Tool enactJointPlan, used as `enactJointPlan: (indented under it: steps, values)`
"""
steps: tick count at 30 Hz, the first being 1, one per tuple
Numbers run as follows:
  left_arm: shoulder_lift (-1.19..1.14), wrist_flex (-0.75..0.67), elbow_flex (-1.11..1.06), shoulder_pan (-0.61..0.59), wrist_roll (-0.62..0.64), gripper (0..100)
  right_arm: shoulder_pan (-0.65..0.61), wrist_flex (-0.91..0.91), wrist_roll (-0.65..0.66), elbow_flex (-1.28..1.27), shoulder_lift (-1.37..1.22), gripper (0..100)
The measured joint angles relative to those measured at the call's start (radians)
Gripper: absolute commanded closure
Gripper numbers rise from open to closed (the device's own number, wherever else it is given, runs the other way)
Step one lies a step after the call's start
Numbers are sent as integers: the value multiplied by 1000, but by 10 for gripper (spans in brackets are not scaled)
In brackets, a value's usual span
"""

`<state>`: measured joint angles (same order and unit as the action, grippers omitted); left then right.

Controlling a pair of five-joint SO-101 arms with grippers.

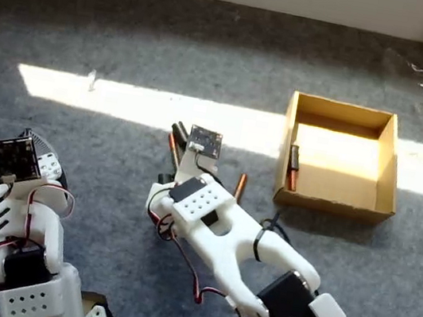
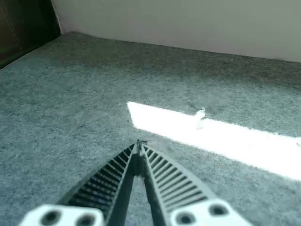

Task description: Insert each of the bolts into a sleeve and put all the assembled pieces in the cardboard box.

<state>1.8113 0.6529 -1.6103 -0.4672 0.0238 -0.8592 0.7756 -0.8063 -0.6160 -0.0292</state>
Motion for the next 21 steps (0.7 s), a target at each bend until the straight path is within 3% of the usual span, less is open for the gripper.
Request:
enactJointPlan:
  steps: [9, 16, 21]
  values:
    - [0, 0, 0, 0, 0, 994, 32, 206, 336, 29, 0, 930]
    - [0, 0, 0, 0, 0, 994, 160, 238, 707, 29, 0, 929]
    - [0, 0, 0, 0, 0, 994, 198, 241, 835, 34, -2, 929]
